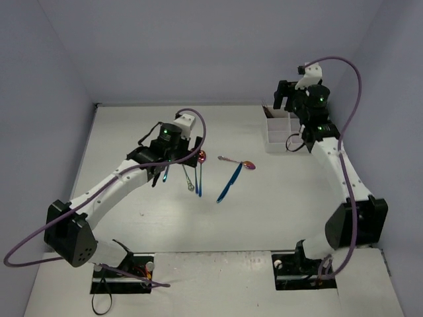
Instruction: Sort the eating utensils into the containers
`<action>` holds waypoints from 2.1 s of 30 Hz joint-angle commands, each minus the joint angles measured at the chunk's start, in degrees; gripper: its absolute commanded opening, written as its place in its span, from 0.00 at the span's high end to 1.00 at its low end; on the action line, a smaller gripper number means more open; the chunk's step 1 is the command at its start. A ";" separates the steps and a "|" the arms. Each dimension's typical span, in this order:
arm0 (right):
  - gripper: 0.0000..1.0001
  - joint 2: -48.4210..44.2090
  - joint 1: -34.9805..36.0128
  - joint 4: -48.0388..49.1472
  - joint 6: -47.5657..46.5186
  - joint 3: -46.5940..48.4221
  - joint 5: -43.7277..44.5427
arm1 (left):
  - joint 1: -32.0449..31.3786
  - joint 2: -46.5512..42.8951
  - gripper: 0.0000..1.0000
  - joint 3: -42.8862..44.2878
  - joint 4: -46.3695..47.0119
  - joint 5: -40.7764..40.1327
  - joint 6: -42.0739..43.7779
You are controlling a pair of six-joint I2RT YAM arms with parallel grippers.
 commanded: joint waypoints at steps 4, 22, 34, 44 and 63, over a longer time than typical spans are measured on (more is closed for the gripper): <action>0.15 -17.52 0.09 -3.11 10.34 -9.52 -0.07 | -7.66 11.32 0.04 10.91 -0.31 0.78 -5.39; 0.00 -44.27 0.00 -19.22 16.70 -24.48 -0.84 | -15.22 36.24 0.08 27.80 -9.77 2.23 -6.37; 0.00 -48.09 -0.02 -24.01 16.20 -26.26 -1.40 | -15.57 41.36 0.26 28.30 -11.89 3.85 -5.56; 0.00 -47.92 0.00 -24.73 16.17 -26.28 -1.51 | -15.49 45.26 0.48 30.77 -13.16 4.10 -6.65; 0.00 -44.85 -0.06 -24.77 16.10 -24.87 -2.12 | -15.40 44.17 0.79 27.31 -16.35 6.32 -10.08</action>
